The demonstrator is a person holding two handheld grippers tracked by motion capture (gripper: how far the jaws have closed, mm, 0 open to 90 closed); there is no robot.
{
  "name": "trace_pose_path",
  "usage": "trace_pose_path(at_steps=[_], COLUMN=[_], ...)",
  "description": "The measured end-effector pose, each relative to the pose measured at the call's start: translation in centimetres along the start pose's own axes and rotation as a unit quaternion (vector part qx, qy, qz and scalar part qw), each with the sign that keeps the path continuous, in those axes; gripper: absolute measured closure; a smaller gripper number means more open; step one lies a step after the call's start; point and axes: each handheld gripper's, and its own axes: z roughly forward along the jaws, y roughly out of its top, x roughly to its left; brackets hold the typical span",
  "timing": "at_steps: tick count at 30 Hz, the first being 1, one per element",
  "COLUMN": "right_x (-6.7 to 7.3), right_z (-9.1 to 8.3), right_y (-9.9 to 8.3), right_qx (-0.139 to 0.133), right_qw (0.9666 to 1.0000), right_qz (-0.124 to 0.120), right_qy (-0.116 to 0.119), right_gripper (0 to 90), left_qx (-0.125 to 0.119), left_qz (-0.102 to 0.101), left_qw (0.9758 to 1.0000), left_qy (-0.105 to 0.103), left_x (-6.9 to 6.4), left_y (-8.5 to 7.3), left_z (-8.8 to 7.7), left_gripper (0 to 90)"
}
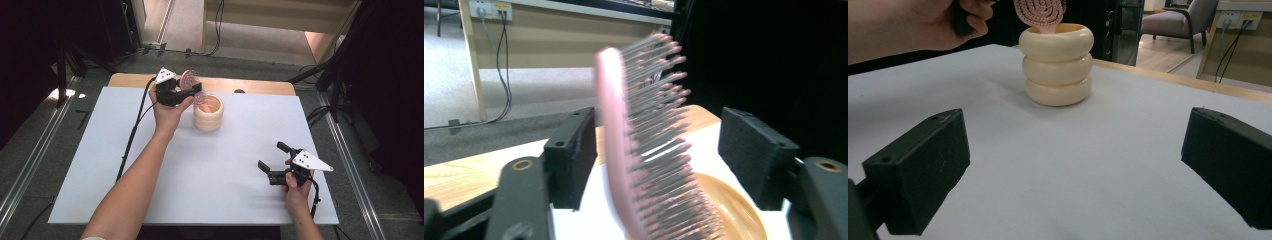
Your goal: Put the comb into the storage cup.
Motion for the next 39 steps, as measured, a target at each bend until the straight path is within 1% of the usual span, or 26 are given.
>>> trace_pose_path(at_steps=[1, 2, 3, 4, 5, 6, 7, 8, 9, 10, 11, 12, 13, 14, 17, 18, 20, 22, 23, 25, 30, 33, 39], right_x=[0.0, 0.0, 0.0, 0.0, 0.0, 0.0, 0.0, 0.0, 0.0, 0.0, 0.0, 0.0, 0.0, 0.1, 0.1, 0.1, 0.1, 0.1, 0.1, 0.1, 0.4, 0.4, 0.4], right_z=[0.0, 0.0, 0.0, 0.0, 0.0, 0.0, 0.0, 0.0, 0.0, 0.0, 0.0, 0.0, 0.0, 0.0, 0.1, 0.1, 0.1, 0.1, 0.1, 0.2, 0.3, 0.4, 0.4], right_y=[0.0, 0.0, 0.0, 0.0, 0.0, 0.0, 0.0, 0.0, 0.0, 0.0, 0.0, 0.0, 0.0, 0.0, 0.0, 0.0, 0.0, 0.0, 0.0, 0.0, 0.1, 0.1, 0.1], right_qx=[0.001, 0.000, 0.000, 0.000, -0.001, 0.000, -0.001, -0.001, -0.001, -0.001, -0.001, -0.001, -0.001, 0.000, 0.000, 0.000, 0.001, 0.001, 0.001, 0.001, 0.003, 0.003, 0.004], right_qw=[1.0000, 1.0000, 1.0000, 1.0000, 1.0000, 1.0000, 1.0000, 1.0000, 1.0000, 1.0000, 1.0000, 1.0000, 1.0000, 1.0000, 1.0000, 1.0000, 1.0000, 1.0000, 1.0000, 1.0000, 1.0000, 1.0000, 1.0000], right_qz=[0.000, -0.001, -0.001, -0.001, -0.001, -0.001, -0.002, -0.002, -0.002, -0.002, -0.002, -0.002, -0.002, -0.003, -0.003, -0.003, -0.003, -0.003, -0.003, -0.003, -0.005, -0.006, -0.007], right_qy=[0.000, 0.000, 0.000, 0.000, 0.000, 0.000, 0.001, 0.001, 0.001, 0.001, 0.001, 0.001, 0.001, 0.001, 0.001, 0.001, 0.001, 0.001, 0.001, 0.002, 0.003, 0.004, 0.004], right_gripper=[0.0, 0.0, 0.0, 0.0, 0.0, 0.0, 0.0, 0.0, 0.0, 0.0, 0.0, 0.0, 0.0, 0.0, 0.0, 0.0, 0.0, 0.0, 0.0, 0.0, 0.0, 0.0, 0.0], left_qx=[0.002, 0.001, 0.005, 0.006, 0.007, 0.008, 0.010, 0.007, 0.010, 0.011, 0.013, 0.013, 0.011, 0.008, 0.005, 0.006, 0.007, 0.007, 0.006, 0.006, 0.006, 0.004, -0.001], left_qz=[0.001, 0.000, 0.001, 0.003, 0.002, 0.004, 0.010, 0.010, 0.015, 0.019, 0.021, 0.026, 0.031, 0.032, 0.027, 0.029, 0.031, 0.036, 0.036, 0.036, 0.039, 0.044, 0.054], left_qw=[1.0000, 1.0000, 1.0000, 1.0000, 1.0000, 1.0000, 0.9999, 0.9999, 0.9998, 0.9996, 0.9993, 0.9992, 0.9993, 0.9992, 0.9993, 0.9994, 0.9992, 0.9991, 0.9991, 0.9992, 0.9991, 0.9988, 0.9983], left_qy=[0.003, -0.005, 0.001, 0.006, -0.002, -0.005, 0.000, -0.007, -0.013, -0.015, -0.027, -0.029, -0.020, -0.024, -0.024, -0.021, -0.023, -0.020, -0.022, -0.019, -0.018, -0.022, -0.022], left_x=[0.0, 0.0, 0.0, -0.1, -0.1, -0.1, -0.2, -0.3, -0.3, -0.4, -0.3, -0.3, -0.4, -0.4, -0.3, -0.3, -0.2, -0.1, 0.0, 0.0, 0.0, 0.0, -0.2], left_y=[0.0, 0.0, 0.0, 0.0, 0.0, -0.1, -0.1, -0.1, -0.1, -0.2, -0.3, -0.3, -0.4, -0.4, -0.5, -0.6, -0.8, -0.9, -1.1, -1.3, -1.7, -2.0, -2.6], left_z=[0.0, -0.1, -0.1, -0.1, -0.1, -0.1, -0.2, -0.2, -0.3, -0.4, -0.6, -0.6, -0.8, -1.0, -1.5, -1.8, -2.1, -2.6, -2.9, -3.3, -4.5, -5.1, -6.3], left_gripper=[29.7, 28.9, 26.6, 19.6, 16.1, 14.0, 10.2, 6.7, 5.2, 0.1, 0.0, 0.0, 0.0, 0.0, 0.0, 0.0, 0.0, 0.0, 0.0, 0.0, 0.0, 0.0, 0.0])
